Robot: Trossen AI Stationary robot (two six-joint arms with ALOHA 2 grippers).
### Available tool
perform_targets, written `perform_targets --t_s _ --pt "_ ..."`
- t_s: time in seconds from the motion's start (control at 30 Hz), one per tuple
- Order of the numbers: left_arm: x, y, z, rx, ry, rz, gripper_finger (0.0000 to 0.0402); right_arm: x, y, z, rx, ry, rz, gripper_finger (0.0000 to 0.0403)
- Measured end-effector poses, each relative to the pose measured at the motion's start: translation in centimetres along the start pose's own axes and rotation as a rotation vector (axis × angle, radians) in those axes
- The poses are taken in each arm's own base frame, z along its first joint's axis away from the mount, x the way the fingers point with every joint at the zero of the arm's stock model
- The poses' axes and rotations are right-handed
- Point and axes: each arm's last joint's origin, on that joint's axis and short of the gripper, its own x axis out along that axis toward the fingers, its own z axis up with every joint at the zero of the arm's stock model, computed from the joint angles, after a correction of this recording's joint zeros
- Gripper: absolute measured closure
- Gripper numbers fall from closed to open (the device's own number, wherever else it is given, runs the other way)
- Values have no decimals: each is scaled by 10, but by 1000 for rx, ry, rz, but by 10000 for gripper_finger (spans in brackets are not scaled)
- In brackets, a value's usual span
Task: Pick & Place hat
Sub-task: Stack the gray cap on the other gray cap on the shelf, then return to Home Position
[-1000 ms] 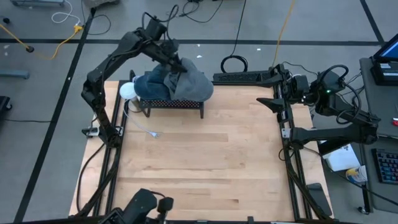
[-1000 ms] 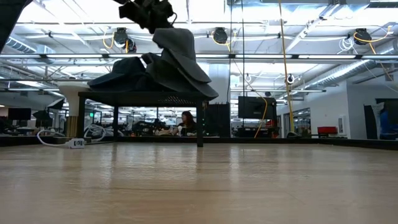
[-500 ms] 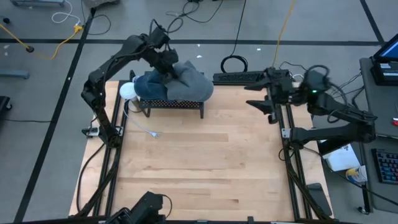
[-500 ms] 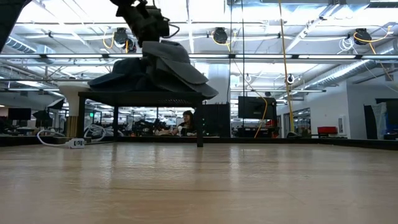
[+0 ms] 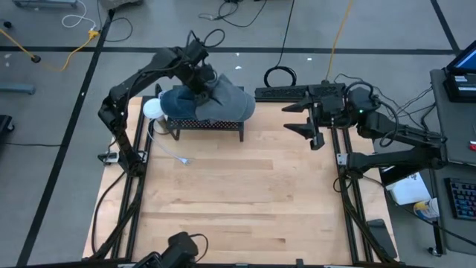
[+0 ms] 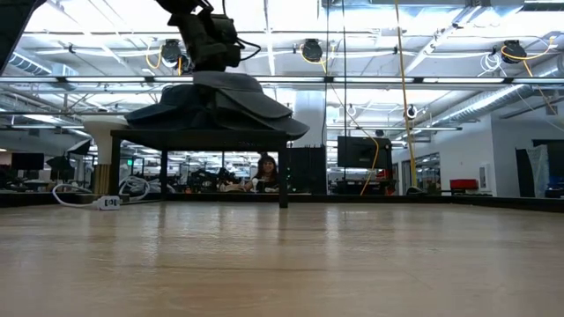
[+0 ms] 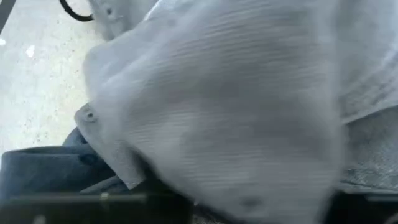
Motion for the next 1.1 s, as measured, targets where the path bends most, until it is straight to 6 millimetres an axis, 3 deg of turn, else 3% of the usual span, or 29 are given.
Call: perform_targets --t_s 0.3,0.53,0.77,1.1 --pt "-20 -2 7 -140 -45 18 187 0 0 0 -20 0 1 181" --pt "-34 -5 2 -227 32 56 137 0 0 0 -20 0 1 181" --pt "-46 -7 -2 -334 32 73 111 0 0 0 -19 1 -5 181" --pt "-97 -34 -16 -402 -105 86 107 1 -1 -2 -34 13 -13 181"
